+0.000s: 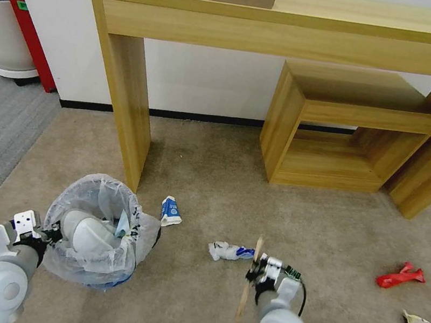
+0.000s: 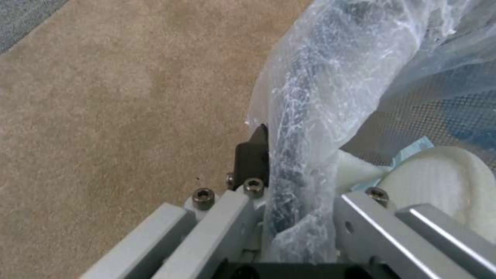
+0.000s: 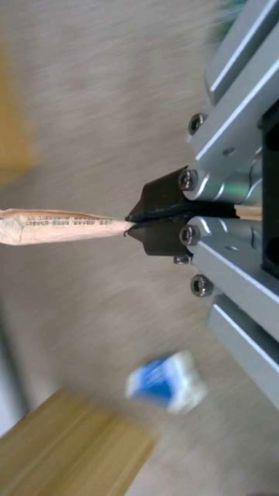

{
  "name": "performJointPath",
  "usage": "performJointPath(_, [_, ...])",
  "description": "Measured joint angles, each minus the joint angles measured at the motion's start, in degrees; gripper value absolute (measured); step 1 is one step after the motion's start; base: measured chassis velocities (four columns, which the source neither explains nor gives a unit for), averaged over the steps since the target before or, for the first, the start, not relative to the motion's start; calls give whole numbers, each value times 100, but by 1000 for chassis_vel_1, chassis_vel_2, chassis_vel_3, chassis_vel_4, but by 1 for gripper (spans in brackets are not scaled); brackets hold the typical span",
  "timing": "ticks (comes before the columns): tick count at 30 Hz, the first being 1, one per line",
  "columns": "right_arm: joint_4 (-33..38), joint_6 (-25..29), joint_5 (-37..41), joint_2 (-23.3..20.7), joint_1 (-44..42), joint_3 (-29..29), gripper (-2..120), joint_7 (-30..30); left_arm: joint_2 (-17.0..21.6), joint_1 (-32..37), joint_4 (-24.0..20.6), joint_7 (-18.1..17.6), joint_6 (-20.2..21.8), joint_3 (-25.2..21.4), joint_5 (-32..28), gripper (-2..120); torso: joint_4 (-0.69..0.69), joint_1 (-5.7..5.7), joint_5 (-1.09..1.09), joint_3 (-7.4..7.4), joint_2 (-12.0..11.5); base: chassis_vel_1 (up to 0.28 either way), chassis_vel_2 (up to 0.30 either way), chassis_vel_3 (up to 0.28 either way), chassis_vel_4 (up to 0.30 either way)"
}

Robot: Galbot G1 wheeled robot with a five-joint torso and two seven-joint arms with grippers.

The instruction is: Pick up the trash bin and place the garbage on the floor into it.

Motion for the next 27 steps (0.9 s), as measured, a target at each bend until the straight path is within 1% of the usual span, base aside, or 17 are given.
performJointPath(1, [0,0,0,0,0,0,0,0,0,0,0,0,0,0,0,1,0,0,0,0,0,0,0,0,0])
performJointPath(4, [177,496,-116,-324,610,-152,0,-471,-14,9,-36,-3,8,3,2,1,1,0,-1,0,0,0,0,0,0])
performJointPath(5, [177,496,-116,-324,610,-152,0,-471,-14,9,-36,-3,8,3,2,1,1,0,-1,0,0,0,0,0,0])
performJointPath(8, [196,1265,-207,-612,1276,-453,0,-1225,-17,11,-72,-10,19,7,0,1,0,0,-1,1,0,0,0,0,0])
performJointPath(9, [196,1265,-207,-612,1276,-453,0,-1225,-17,11,-72,-10,19,7,0,1,0,0,-1,1,0,0,0,0,0])
performJointPath(12, [183,1920,-180,-755,1924,-901,0,-1978,-18,-17,-88,-16,56,70,-9,1,0,0,-2,1,0,0,0,0,0])
performJointPath(13, [183,1920,-180,-755,1924,-901,0,-1978,-18,-17,-88,-16,56,70,-9,1,0,0,-2,1,0,0,0,0,0])
performJointPath(14, [183,2105,-139,-766,2228,-1117,0,-2195,-22,-17,-101,-17,65,83,-10,1,0,0,-1,1,0,0,0,0,0])
performJointPath(15, [183,2247,-72,-756,2566,-1359,0,-2355,-29,-10,-127,-19,73,89,-11,1,0,0,-2,1,0,0,0,0,0])
performJointPath(16, [183,2247,-72,-756,2566,-1359,0,-2355,-29,-10,-127,-19,73,89,-11,1,0,0,-2,1,0,0,0,0,0])
performJointPath(20, [94,2536,200,-465,3694,-2391,0,-2609,-66,46,-254,-46,96,77,-18,1,1,0,-4,1,0,0,0,0,0])
performJointPath(21, [94,2536,200,-465,3694,-2391,0,-2609,-66,46,-254,-46,96,77,-18,1,1,0,-4,1,0,0,0,0,0])
performJointPath(22, [66,2557,218,-407,3820,-2537,0,-2620,-76,62,-285,-49,98,66,-21,1,1,0,-3,1,0,0,0,0,0])
performJointPath(23, [-60,2619,247,-240,4201,-2953,0,-2646,-109,98,-354,-56,98,33,-23,1,1,0,-2,1,0,0,0,0,0])
performJointPath(24, [-157,2654,242,-162,4420,-3175,0,-2681,-124,110,-387,-58,98,19,-23,1,2,0,-3,1,0,0,0,0,0])
performJointPath(25, [-157,2654,242,-162,4420,-3175,0,-2681,-124,110,-387,-58,98,19,-23,1,2,0,-3,1,0,0,0,0,0])
performJointPath(27, [-362,2738,204,-6,4855,-3611,0,-2743,-147,114,-435,-61,99,-2,-44,1,2,0,-2,1,0,0,0,0,0])
